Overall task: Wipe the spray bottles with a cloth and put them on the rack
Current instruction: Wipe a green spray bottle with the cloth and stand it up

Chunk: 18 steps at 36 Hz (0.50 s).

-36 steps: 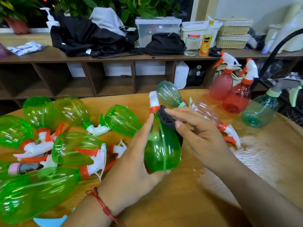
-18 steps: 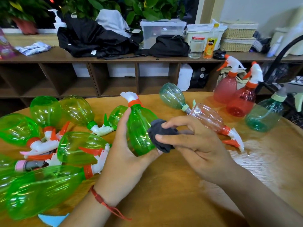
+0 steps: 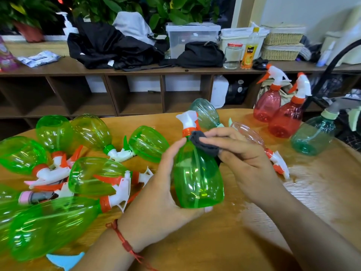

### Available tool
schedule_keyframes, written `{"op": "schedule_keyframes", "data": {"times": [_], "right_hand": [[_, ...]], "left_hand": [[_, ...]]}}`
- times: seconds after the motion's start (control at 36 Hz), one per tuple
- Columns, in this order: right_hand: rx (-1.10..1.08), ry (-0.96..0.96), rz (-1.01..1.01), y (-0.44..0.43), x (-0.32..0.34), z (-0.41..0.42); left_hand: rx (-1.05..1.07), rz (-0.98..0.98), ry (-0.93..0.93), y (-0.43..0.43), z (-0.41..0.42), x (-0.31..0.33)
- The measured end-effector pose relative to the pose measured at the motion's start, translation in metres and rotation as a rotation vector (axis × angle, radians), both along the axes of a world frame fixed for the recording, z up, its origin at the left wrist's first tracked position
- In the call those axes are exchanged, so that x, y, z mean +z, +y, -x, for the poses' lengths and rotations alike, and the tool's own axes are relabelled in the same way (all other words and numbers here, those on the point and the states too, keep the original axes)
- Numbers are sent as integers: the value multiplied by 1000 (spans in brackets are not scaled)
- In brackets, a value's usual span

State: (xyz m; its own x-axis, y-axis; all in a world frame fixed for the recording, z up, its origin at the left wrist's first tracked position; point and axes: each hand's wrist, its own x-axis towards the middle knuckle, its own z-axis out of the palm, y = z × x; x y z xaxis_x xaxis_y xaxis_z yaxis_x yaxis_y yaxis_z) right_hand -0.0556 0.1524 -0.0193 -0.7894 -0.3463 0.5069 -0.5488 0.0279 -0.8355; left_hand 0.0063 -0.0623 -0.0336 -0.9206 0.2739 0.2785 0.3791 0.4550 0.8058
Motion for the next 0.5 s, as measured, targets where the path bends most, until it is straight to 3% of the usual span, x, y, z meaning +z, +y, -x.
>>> {"op": "schedule_keyframes", "data": {"times": [0.11, 0.19, 0.28, 0.5], "right_hand": [[-18, 0, -45, -3, -4, 1], [-21, 17, -106, -4, -5, 0], [-45, 157, -237, -9, -7, -5], [-35, 421, -393, -9, -1, -13]], "left_hand": [[147, 171, 88, -2, 7, -7], [186, 165, 98, 0, 7, -10], [197, 183, 90, 6, 3, -14], [354, 7, 108, -4, 11, -12]]}}
